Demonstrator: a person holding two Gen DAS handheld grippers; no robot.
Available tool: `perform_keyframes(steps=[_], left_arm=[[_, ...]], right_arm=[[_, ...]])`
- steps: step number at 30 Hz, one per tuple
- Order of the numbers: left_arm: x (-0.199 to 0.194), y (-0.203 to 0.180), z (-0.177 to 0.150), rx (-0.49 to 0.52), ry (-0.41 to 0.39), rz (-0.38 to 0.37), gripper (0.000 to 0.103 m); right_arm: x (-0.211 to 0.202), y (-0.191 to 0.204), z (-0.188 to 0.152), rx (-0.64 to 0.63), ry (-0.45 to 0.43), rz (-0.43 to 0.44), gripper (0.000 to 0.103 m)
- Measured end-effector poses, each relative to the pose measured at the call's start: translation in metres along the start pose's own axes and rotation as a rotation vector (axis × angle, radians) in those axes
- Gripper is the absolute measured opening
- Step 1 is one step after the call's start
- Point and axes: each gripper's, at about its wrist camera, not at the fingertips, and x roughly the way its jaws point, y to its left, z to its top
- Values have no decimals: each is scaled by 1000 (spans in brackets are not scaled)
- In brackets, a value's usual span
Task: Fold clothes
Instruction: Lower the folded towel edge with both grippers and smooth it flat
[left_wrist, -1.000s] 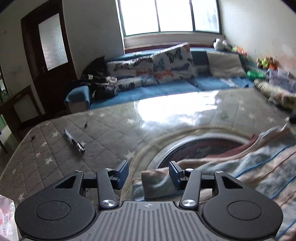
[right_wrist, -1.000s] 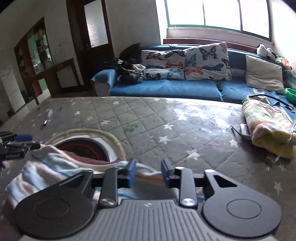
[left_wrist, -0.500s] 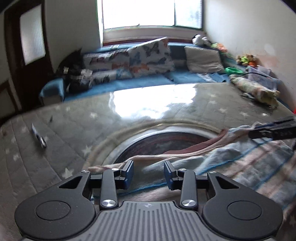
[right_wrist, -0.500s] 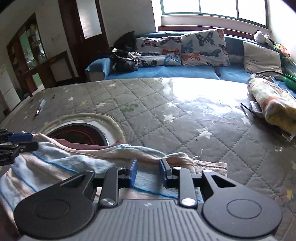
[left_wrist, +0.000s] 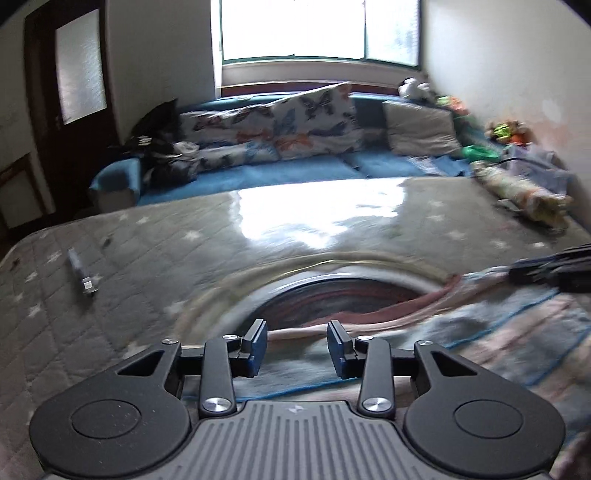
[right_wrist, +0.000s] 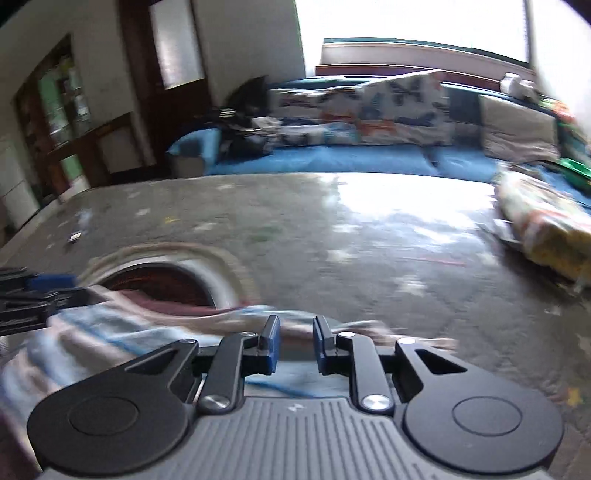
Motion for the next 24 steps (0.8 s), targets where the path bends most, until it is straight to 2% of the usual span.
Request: perform_keyframes(steps=[4,13,24], left_arm=[[6,-18,-4,16,15,-37,39],[19,-15,-15,-5,32,-40,40],[12,-14,-22,-15,12,-20,49]], right_arm=[[8,36,-2,-92,20,57,19],[34,79,-13,-209,71,96,21],[-9,109,-57,-337,88,173,24]])
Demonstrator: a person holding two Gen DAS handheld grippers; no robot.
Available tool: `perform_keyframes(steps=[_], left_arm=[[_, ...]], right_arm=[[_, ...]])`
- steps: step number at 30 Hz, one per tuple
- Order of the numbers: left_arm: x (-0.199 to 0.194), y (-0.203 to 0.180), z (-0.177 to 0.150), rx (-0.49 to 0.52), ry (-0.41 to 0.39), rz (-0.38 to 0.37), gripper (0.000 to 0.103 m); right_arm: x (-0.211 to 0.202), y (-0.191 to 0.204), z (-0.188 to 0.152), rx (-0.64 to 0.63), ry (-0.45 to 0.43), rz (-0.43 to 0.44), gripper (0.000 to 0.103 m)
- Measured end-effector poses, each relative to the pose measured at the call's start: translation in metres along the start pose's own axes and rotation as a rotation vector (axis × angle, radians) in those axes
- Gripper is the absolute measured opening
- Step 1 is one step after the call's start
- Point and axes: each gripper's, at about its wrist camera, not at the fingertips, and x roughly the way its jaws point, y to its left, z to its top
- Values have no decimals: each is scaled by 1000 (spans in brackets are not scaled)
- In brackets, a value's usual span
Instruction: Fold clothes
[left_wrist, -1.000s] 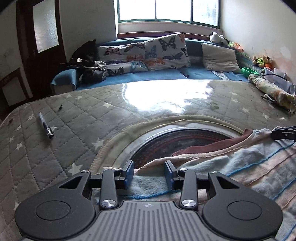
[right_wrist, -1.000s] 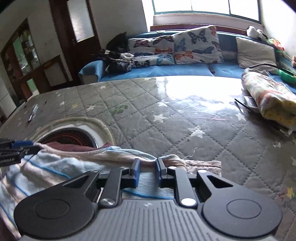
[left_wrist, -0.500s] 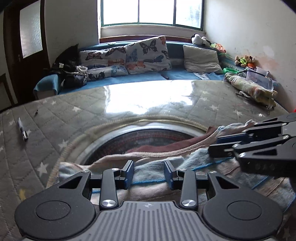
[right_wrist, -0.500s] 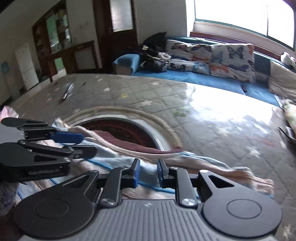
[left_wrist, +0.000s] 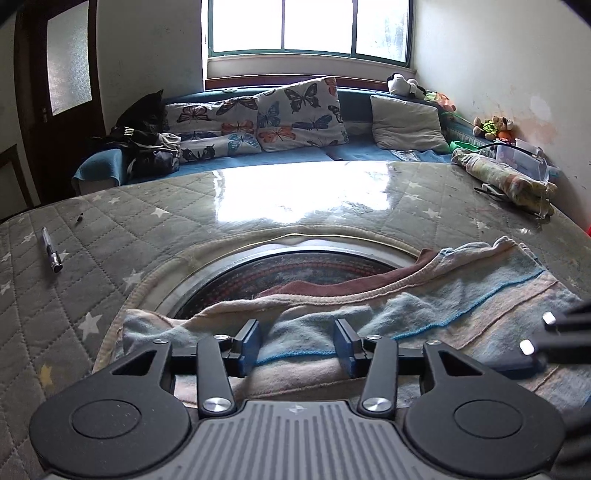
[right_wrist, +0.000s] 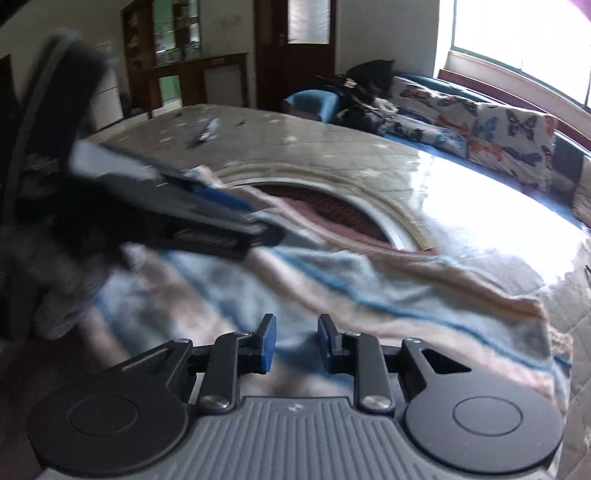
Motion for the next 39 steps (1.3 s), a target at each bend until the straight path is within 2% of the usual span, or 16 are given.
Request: perform_keyframes(steps=[3,8,13,15,18,24,34,39], left_arm=[[0,0,-1,-1,-1,7,51],[4,-2,-2,2,3,25,57],[6,-1,-4,-4,-4,37,67],[7,-1,-6,-5,-8,41,74],[8,0,-7,-7,-12,37,81],[10,1,-8,-18,1,32,98],[11,1,-9,-15,2,30,103],[12,1,-9,-13,2,31,103]], right_arm=[[-9,18,-11,-22,-1,35,24],[-25,39,-28,-95,-19,35,24],[-38,36,-32,-87,-20,63,25],[-45,27,-32,-48,-47,60,27],[-49,8,-30,17,-77,9,30],[-53,-45,-42,213,-78,-79,30],[-94,-86,-91,369,-102,-167,30],[-106,-90,-90,389,-99,-192,31]])
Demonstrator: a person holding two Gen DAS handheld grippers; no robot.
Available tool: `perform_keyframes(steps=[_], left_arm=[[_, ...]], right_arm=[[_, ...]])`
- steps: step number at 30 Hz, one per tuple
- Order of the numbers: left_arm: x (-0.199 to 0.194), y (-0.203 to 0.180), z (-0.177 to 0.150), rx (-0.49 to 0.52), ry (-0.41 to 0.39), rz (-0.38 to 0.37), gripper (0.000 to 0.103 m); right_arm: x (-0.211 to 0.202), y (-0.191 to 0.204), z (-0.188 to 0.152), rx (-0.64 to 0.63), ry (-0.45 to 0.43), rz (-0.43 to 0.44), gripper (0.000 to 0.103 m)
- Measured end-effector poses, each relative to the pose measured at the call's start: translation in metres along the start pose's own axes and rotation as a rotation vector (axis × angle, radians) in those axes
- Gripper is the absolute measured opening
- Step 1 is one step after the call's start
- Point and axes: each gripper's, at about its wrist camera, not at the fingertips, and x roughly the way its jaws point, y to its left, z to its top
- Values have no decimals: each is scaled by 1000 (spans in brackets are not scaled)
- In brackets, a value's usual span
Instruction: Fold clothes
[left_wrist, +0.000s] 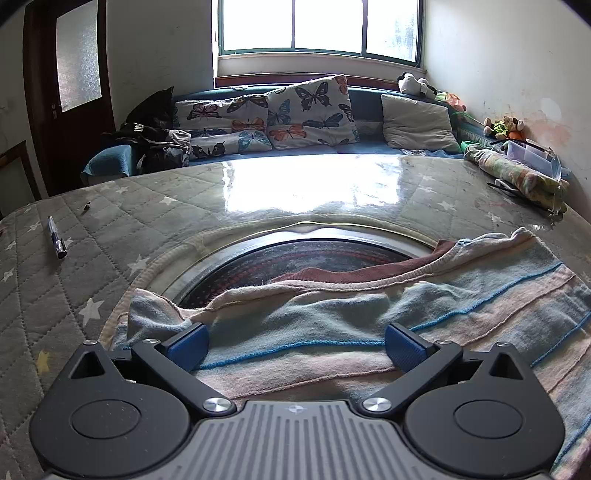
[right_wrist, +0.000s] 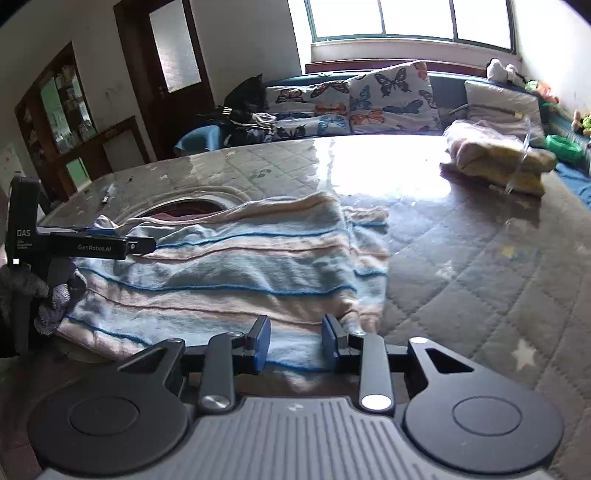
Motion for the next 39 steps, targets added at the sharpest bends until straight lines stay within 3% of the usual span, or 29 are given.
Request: perform_keyframes(steps=[6,14,17,21,29,32,36,39], left_arm=[[0,-1,-1,0,0,3,103],[1,-1,-1,0,-1,3,103],[1,-1,-1,-1,-1,3,103],[1,-1,-1,-1,-1,3,103],[-1,-3,1,13,4,12,103],[-17,-6,3,51,-44,13,103],[-36,-8,4,74,-92,-58,103],[-34,-11,5,79,-80,-119,103]], right_arm=[[25,12,42,-46,-37,-5,35],[93,15,80,-16,14,-34,34],[103,5,81,21,16,-59,26],[93,7,81,20,-3,-99,31],[86,28,65,-45,5,-51,37],[91,32,61,-56,12,-59,38],[90,32,60,-48,8,-52,39],[91,31,57,-42,1,-45,42]])
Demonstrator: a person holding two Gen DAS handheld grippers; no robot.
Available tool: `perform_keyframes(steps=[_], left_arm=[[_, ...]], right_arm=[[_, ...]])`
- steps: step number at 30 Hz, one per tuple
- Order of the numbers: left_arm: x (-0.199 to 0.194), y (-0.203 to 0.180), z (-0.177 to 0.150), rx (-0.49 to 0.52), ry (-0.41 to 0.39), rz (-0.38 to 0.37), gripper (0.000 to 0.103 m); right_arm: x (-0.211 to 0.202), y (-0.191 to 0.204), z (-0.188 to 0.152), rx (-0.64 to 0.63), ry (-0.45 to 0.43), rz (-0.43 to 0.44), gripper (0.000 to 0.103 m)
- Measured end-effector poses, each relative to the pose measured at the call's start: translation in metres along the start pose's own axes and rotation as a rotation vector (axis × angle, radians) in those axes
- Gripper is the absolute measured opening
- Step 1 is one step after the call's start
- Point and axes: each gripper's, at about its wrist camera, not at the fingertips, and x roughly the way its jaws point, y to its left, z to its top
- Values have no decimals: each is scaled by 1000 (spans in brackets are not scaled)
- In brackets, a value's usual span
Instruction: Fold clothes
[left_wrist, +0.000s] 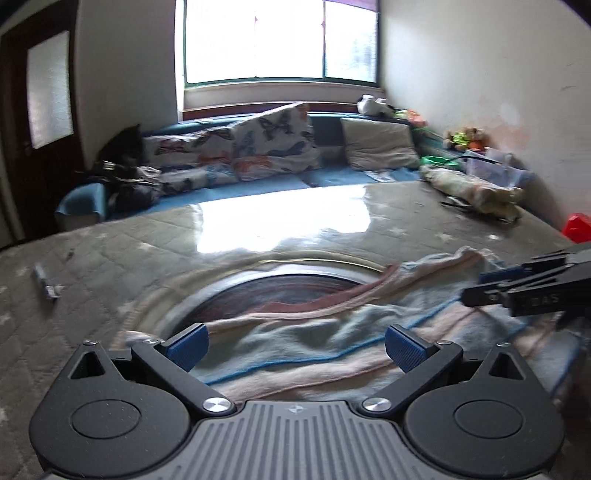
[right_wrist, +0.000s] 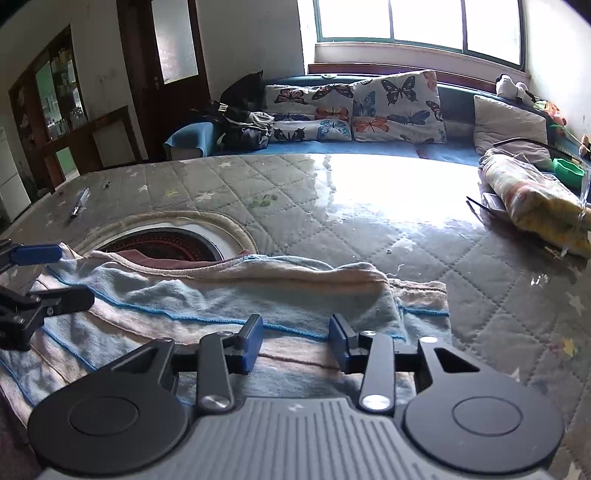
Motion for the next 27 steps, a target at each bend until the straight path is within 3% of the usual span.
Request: perform_keyframes(steps=[5,7,15,19,21,25,27], left_arm=[[26,4,-1,-50,87,-40,103],[32,8,-2,-77,104,-11,103],[15,21,17,-144,31,34,101],[19,32,18,-179,48,46,93],[24,33,14,-162,61,73,83],[36,30,7,-91,98,177,80],[33,28,10,-91,92,174,79]], right_arm=[[-1,0,0,-2,-3,3,44],[-1,-1,0,-1,-3,7,44],[-1,-2,0,-1,-9,13,45],[-1,-2,0,2,-9,15,47],[-1,-2,-1,6,-12,20,48],[-1,-3,-1,9,-15,23,49],[-1,-4,-1,8,-13,25,49]])
